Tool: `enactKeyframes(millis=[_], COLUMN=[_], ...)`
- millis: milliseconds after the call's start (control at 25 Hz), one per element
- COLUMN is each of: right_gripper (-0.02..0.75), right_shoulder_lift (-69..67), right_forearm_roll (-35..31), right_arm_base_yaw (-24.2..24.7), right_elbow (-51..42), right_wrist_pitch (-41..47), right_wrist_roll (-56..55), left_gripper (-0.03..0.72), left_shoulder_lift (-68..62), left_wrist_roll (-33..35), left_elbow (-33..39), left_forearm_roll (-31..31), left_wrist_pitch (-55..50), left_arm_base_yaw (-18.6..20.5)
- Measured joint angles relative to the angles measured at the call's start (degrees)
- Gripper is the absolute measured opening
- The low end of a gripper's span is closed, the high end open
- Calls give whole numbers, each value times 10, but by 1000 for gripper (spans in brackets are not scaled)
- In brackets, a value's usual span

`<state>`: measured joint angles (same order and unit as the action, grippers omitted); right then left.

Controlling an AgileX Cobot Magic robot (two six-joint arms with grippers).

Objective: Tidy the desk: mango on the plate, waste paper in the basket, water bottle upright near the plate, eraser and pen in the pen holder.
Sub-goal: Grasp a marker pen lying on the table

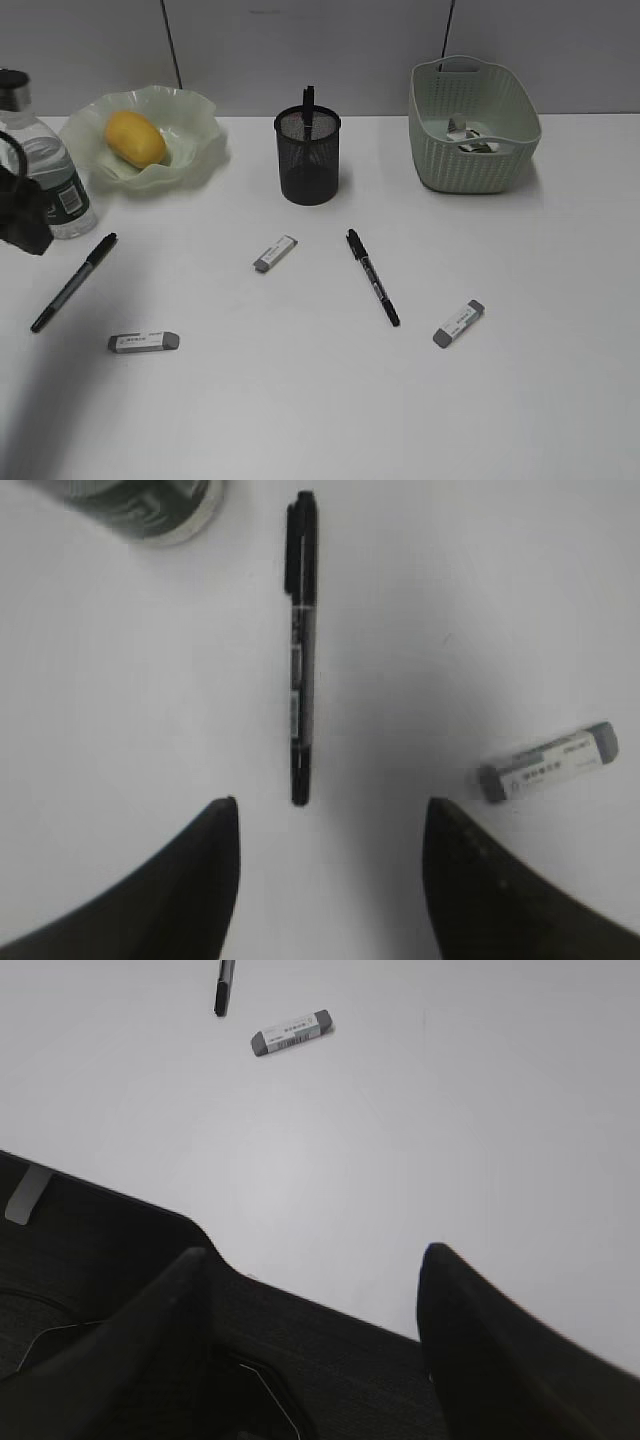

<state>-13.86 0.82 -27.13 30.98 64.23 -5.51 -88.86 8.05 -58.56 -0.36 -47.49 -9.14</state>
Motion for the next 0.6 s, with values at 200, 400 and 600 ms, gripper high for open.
enactKeyframes(millis=[200,400,600], right_gripper=[505,505,505], right_shoulder_lift=[0,0,0], right_forearm_roll=[0,0,0], right_arm_base_yaw=[0,0,0], right_elbow=[0,0,0], right_wrist_pitch=[0,0,0], right_wrist_roll=[0,0,0], left_gripper=[445,441,410], left_shoulder_lift=[-92,-182,-243], left_wrist_roll=[4,23,49], left_elbow=[-76,-161,-210], left_forearm_roll=[11,35,38], left_wrist_pitch=[-3,-58,-88], left_arm_base_yaw=[-27,-27,-27])
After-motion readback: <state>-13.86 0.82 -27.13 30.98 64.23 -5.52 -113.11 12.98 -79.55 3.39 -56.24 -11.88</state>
